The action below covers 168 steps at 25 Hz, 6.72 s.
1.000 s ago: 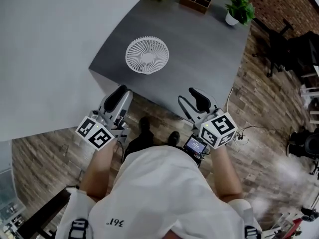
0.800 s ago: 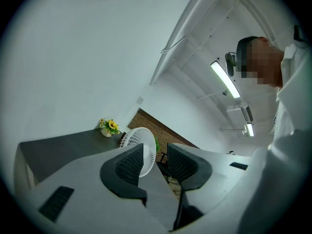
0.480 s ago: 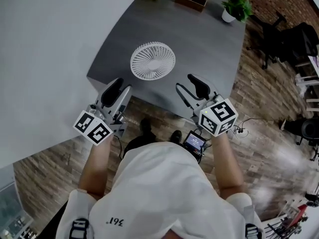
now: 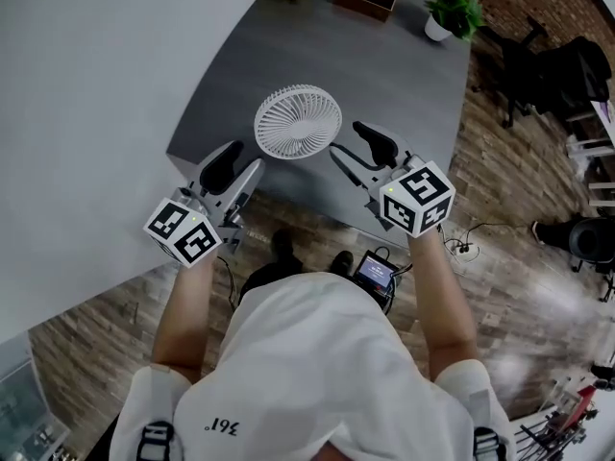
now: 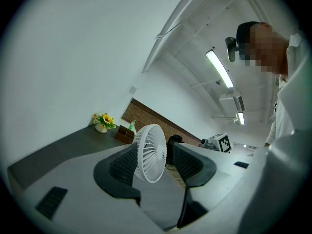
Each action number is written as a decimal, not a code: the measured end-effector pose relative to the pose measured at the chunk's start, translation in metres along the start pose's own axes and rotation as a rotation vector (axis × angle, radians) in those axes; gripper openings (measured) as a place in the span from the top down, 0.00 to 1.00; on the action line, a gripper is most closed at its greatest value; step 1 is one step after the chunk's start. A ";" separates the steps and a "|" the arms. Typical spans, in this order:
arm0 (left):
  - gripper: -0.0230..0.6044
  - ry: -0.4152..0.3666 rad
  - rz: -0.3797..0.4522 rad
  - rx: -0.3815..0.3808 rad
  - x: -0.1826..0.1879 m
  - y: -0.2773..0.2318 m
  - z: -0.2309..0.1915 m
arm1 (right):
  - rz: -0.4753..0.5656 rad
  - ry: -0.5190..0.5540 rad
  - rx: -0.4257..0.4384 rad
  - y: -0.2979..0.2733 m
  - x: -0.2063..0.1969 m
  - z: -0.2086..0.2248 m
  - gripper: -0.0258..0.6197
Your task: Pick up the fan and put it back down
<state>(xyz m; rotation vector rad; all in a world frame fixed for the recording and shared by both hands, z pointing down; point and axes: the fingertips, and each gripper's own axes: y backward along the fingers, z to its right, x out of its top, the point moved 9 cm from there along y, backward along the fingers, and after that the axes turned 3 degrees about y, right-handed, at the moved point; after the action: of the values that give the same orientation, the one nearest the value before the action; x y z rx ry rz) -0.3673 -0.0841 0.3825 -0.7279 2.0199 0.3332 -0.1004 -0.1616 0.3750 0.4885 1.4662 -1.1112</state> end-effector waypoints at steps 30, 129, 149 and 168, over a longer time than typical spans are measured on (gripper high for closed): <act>0.53 0.006 -0.052 -0.033 -0.008 -0.045 -0.020 | -0.035 -0.119 0.259 -0.053 -0.009 0.026 0.52; 0.59 -0.024 0.106 -0.447 0.009 -0.088 0.234 | 0.326 -0.139 -0.103 0.256 0.043 -0.037 0.52; 0.59 -0.013 0.018 -0.462 -0.030 -0.116 0.269 | 0.294 -0.166 -0.143 0.304 0.007 -0.022 0.52; 0.59 -0.024 -0.053 -0.453 -0.047 -0.139 0.263 | 0.253 -0.170 -0.162 0.305 -0.010 -0.001 0.52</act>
<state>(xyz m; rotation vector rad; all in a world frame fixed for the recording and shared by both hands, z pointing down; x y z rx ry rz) -0.0833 -0.0453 0.2901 -1.0458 1.9162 0.7787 0.1497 -0.0174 0.2757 0.4408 1.2938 -0.8072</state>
